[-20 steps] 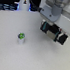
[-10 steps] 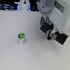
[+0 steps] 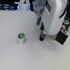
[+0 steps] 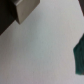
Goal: Open the kcup holder, insert the kcup into the holder, and close the kcup holder
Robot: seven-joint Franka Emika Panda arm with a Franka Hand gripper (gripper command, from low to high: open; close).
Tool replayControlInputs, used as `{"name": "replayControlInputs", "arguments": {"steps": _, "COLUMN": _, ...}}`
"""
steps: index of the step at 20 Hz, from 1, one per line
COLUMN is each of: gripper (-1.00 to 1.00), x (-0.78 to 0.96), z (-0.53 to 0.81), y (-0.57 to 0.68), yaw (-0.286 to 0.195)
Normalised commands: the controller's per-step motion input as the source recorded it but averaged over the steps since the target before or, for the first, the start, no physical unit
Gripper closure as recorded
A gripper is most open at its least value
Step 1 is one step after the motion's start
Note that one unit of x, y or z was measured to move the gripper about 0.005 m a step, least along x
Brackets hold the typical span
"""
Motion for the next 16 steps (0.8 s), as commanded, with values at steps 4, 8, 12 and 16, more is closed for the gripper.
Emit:
{"name": "replayControlInputs", "arguments": {"steps": 4, "gripper": -1.00, "x": -0.24, "z": -0.12, "y": -0.42, "yaw": -0.299}}
{"name": "replayControlInputs", "arguments": {"steps": 8, "gripper": -1.00, "x": -0.26, "z": -0.23, "y": -0.41, "yaw": -0.305}}
{"name": "replayControlInputs", "arguments": {"steps": 12, "gripper": -1.00, "x": -0.26, "z": -0.28, "y": -0.42, "yaw": -0.306}}
{"name": "replayControlInputs", "arguments": {"steps": 16, "gripper": -1.00, "x": -0.37, "z": -0.39, "y": -0.41, "yaw": -0.300}}
